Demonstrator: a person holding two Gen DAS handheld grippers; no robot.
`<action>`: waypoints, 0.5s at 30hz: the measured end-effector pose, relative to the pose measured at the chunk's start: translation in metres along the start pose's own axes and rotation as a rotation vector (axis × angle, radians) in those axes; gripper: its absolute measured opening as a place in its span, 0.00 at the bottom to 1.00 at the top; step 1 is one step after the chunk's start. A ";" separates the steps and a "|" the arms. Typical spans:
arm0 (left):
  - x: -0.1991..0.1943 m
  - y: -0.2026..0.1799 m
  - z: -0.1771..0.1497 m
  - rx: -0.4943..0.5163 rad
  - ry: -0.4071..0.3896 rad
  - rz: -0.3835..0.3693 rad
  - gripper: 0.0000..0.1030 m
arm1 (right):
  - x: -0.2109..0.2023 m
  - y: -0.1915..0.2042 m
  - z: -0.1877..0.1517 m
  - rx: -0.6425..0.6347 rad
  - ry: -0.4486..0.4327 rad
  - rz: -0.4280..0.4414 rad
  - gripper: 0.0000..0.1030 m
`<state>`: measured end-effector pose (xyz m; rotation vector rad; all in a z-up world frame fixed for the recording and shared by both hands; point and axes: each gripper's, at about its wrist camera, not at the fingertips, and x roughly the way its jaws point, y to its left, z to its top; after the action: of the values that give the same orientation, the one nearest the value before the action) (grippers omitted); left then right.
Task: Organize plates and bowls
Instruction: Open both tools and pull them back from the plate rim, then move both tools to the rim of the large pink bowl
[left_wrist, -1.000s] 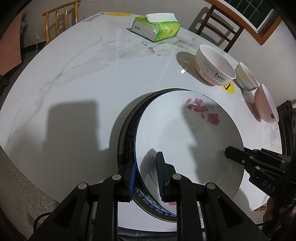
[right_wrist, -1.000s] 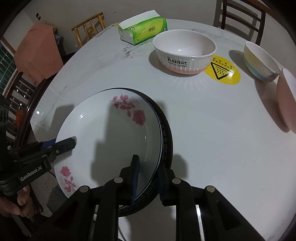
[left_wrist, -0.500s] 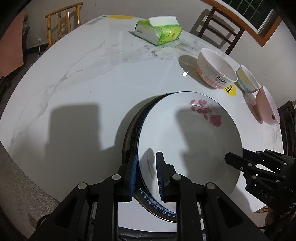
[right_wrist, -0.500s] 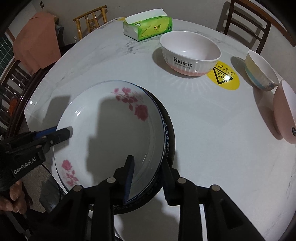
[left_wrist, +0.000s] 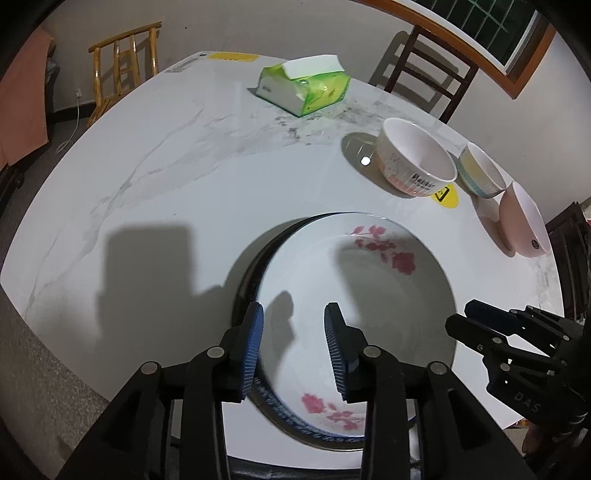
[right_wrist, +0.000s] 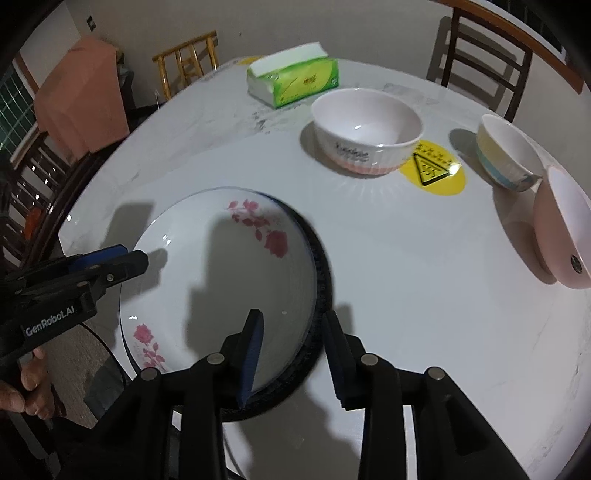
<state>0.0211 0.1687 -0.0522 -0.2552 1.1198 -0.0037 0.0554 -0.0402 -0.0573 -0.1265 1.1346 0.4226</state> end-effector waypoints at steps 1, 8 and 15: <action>0.001 -0.004 0.001 0.008 0.000 -0.001 0.31 | -0.002 -0.007 -0.002 0.010 -0.002 -0.002 0.32; 0.006 -0.040 0.009 0.055 -0.002 -0.009 0.34 | -0.024 -0.074 -0.031 0.140 -0.037 -0.070 0.32; 0.010 -0.077 0.021 0.097 -0.016 -0.011 0.38 | -0.049 -0.164 -0.058 0.313 -0.053 -0.136 0.32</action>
<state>0.0539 0.0971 -0.0363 -0.1742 1.0988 -0.0654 0.0523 -0.2209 -0.0572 0.0807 1.1184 0.1236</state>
